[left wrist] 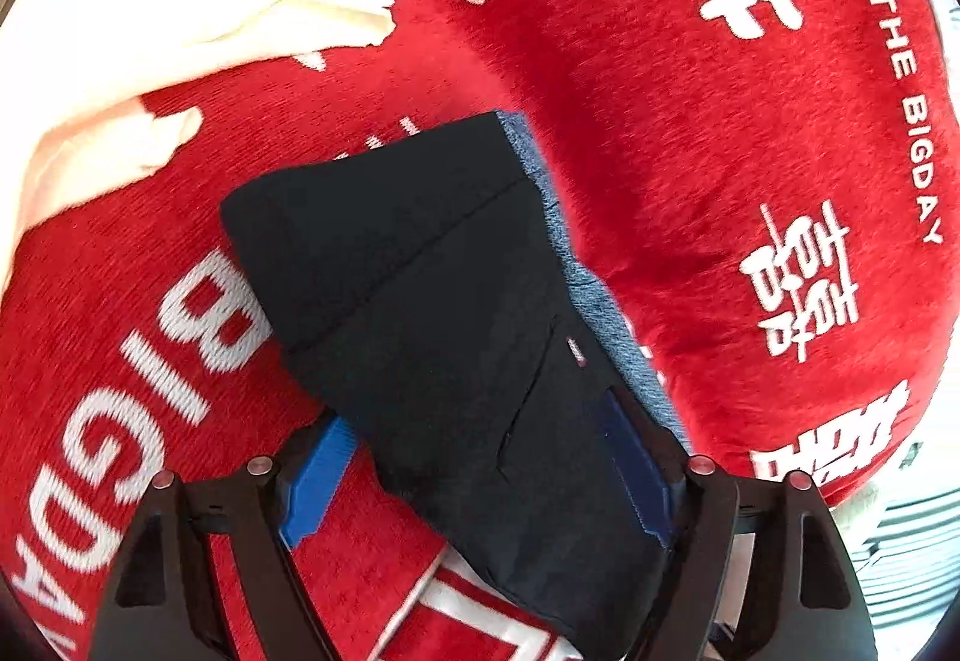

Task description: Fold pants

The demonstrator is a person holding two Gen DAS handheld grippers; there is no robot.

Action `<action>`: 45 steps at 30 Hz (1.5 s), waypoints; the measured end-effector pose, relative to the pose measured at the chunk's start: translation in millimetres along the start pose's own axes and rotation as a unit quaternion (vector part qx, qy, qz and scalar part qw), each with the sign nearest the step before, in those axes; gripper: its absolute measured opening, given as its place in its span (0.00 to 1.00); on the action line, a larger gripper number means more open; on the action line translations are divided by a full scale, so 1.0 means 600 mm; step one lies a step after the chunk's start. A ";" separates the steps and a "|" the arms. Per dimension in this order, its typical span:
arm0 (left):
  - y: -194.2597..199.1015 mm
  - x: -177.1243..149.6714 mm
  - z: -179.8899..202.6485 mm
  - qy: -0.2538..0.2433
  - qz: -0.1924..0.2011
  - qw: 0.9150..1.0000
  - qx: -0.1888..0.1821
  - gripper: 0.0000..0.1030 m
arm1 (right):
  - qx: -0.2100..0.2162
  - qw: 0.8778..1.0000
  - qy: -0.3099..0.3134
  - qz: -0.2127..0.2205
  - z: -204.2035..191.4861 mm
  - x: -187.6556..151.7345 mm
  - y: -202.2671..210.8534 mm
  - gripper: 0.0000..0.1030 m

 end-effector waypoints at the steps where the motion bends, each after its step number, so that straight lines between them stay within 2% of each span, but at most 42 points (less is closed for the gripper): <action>1: -0.004 0.000 -0.002 0.002 0.000 1.000 -0.001 0.85 | -0.001 1.000 0.001 0.001 -0.001 -0.001 -0.001 0.85; 3: -0.007 0.003 0.003 0.004 0.011 1.000 0.006 0.87 | -0.003 1.000 0.001 0.002 -0.003 -0.002 -0.001 0.85; 5: -0.009 0.003 0.009 0.005 0.014 0.999 0.031 0.87 | -0.004 1.000 0.001 0.002 -0.004 -0.003 -0.001 0.85; 7: -0.010 0.002 0.018 -0.001 0.023 0.997 0.073 0.71 | -0.003 1.000 0.000 0.001 -0.004 -0.003 0.001 0.85; 8: -0.010 0.002 0.019 -0.009 0.024 0.995 0.094 0.51 | -0.003 1.000 0.001 0.000 -0.004 -0.002 0.003 0.85; 9: -0.010 0.003 0.020 -0.019 0.023 0.993 0.118 0.37 | -0.002 1.000 0.000 0.000 -0.003 0.000 0.006 0.85; 12: -0.006 0.003 0.031 -0.045 0.024 0.989 0.136 0.32 | 0.011 1.000 -0.013 0.001 -0.001 0.010 0.027 0.85; 14: 0.002 -0.005 0.060 -0.109 0.039 0.979 0.167 0.31 | 0.034 0.999 -0.027 0.010 -0.002 0.027 0.052 0.85; 16: 0.006 -0.023 0.103 -0.191 0.064 0.958 0.205 0.30 | 0.060 0.998 -0.031 0.013 -0.009 0.048 0.070 0.85; 18: 0.008 -0.045 0.139 -0.262 0.084 0.933 0.233 0.30 | 0.105 0.994 -0.032 0.002 -0.023 0.084 0.081 0.85; 21: 0.007 -0.069 0.173 -0.332 0.102 0.903 0.252 0.30 | 0.175 0.984 -0.036 -0.020 -0.053 0.152 0.089 0.85; 24: 0.004 -0.079 0.194 -0.375 0.110 0.883 0.261 0.30 | 0.230 0.972 -0.025 -0.048 -0.100 0.222 0.089 0.88; 28: 0.003 -0.082 0.215 -0.405 0.116 0.866 0.268 0.30 | 0.251 0.964 0.035 -0.076 -0.201 0.312 0.096 0.91; 30: 0.001 -0.086 0.221 -0.416 0.119 0.860 0.271 0.30 | 0.245 0.963 0.072 -0.086 -0.249 0.336 0.096 0.92; 33: -0.004 -0.093 0.229 -0.429 0.123 0.851 0.277 0.30 | 0.228 0.957 0.128 -0.127 -0.329 0.359 0.076 0.93; 37: -0.005 -0.100 0.236 -0.436 0.128 0.846 0.280 0.30 | 0.179 0.950 0.191 -0.172 -0.398 0.373 0.036 0.93; 40: -0.006 -0.103 0.239 -0.439 0.130 0.843 0.281 0.30 | 0.155 0.945 0.197 -0.209 -0.411 0.369 -0.004 0.93; 41: -0.007 -0.104 0.239 -0.440 0.130 0.843 0.282 0.30 | 0.151 0.944 0.190 -0.224 -0.406 0.366 -0.017 0.90; 42: -0.008 -0.104 0.240 -0.441 0.130 0.842 0.282 0.30 | 0.158 0.940 0.182 -0.240 -0.399 0.360 -0.029 0.66; 43: -0.010 -0.104 0.239 -0.439 0.123 0.844 0.281 0.30 | 0.175 0.937 0.168 -0.252 -0.391 0.355 -0.035 0.22; 44: -0.011 -0.105 0.239 -0.437 0.121 0.846 0.280 0.30 | 0.188 0.937 0.152 -0.251 -0.380 0.351 -0.033 0.18; 45: -0.008 -0.108 0.243 -0.440 0.126 0.844 0.278 0.30 | 0.197 0.939 0.146 -0.240 -0.370 0.350 -0.027 0.17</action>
Point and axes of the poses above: each gripper's, at about its wrist camera, not at the fingertips, and y roughly against the way its jaws point, z to its right, x to its top, the point moved 3 cm from there along -y, roughly the way its jaws point, and after that the axes turned 1 degree about x, right-handed, at the moved point
